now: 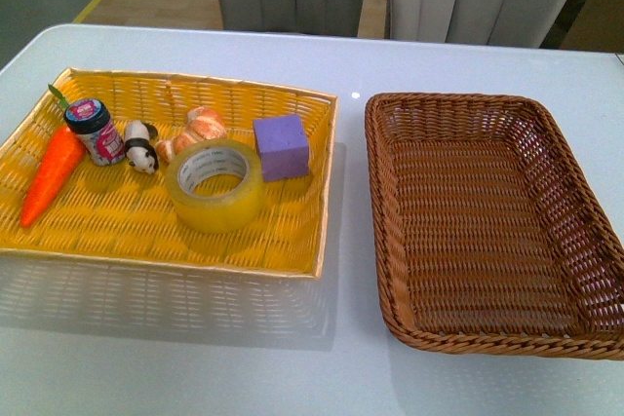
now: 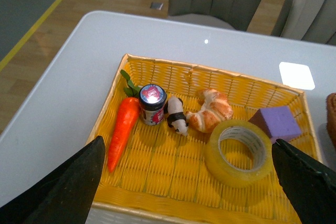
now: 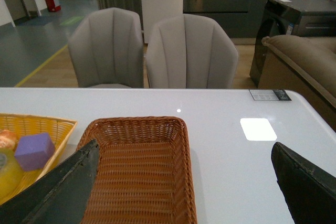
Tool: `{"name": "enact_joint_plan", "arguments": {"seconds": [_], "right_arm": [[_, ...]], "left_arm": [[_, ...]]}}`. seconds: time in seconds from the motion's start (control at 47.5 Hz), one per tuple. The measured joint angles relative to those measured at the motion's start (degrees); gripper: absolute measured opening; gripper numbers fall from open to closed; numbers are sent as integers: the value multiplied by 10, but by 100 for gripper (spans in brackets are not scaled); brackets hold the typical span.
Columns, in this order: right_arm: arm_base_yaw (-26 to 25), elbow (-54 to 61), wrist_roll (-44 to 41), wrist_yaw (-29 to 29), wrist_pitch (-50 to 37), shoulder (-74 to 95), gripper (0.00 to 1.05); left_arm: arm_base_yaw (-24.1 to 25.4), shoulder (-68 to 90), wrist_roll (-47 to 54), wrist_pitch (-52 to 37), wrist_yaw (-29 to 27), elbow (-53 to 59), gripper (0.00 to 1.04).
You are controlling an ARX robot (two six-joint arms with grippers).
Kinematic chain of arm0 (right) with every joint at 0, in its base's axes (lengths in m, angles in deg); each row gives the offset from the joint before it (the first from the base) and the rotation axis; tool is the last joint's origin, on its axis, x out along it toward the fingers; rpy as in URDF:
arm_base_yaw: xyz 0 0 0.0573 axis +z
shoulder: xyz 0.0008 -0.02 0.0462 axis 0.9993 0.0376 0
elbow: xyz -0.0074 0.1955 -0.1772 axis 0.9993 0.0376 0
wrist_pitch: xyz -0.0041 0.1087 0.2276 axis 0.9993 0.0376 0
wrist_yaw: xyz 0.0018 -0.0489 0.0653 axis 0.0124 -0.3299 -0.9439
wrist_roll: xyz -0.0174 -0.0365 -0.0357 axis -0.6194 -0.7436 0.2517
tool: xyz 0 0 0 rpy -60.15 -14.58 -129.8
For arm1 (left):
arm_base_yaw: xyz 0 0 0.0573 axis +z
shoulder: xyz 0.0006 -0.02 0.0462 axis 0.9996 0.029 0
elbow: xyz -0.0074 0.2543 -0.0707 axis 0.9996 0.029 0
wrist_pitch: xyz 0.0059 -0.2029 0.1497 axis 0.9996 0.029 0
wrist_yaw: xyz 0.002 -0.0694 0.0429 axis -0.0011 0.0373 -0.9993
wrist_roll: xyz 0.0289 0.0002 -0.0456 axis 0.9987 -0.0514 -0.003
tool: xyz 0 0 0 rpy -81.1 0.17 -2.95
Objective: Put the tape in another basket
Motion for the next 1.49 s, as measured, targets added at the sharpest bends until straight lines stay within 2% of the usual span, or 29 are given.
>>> {"name": "enact_joint_plan", "arguments": {"seconds": [0.189,0.526,0.884,1.22,1.494], "right_arm": [[0,0,0,0,0,0,96],[0,0,0,0,0,0,96],[0,0,0,0,0,0,96],[0,0,0,0,0,0,96],[0,0,0,0,0,0,96]], "left_arm": [[-15,200,-12,-44,-4,-89,96],[-60,463,-53,-10,-12,-269,96],[-64,583,-92,57,-7,-403,96],[-82,641,-125,75,7,-432,96],[-78,666,-134,92,5,-452,96]]}}
